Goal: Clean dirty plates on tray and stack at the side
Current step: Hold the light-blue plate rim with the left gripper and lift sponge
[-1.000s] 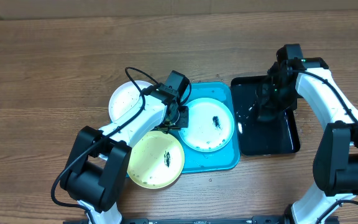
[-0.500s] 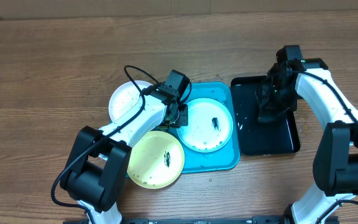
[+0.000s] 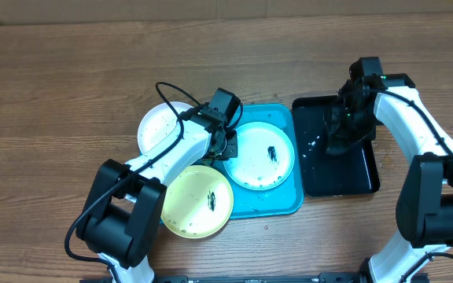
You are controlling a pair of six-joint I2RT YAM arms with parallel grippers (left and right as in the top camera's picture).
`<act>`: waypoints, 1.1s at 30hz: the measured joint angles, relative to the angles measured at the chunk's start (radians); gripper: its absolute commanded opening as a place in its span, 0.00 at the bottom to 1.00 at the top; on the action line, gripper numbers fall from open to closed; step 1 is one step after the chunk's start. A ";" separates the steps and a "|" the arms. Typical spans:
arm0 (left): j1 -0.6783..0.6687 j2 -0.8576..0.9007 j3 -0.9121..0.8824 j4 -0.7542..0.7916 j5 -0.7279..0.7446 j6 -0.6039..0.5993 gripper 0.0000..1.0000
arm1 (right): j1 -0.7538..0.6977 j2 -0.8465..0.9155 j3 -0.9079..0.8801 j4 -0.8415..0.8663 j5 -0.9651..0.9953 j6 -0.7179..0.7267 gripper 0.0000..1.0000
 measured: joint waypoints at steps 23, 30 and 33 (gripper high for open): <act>0.057 0.000 -0.047 0.078 0.034 -0.011 0.04 | 0.000 0.000 0.131 -0.186 -0.003 -0.011 0.04; 0.121 0.000 -0.048 0.084 0.109 -0.010 0.04 | 0.000 0.000 0.069 -0.123 -0.003 -0.012 0.04; 0.132 0.000 -0.048 0.086 0.129 -0.005 0.04 | 0.000 0.000 0.060 -0.112 -0.003 -0.011 0.04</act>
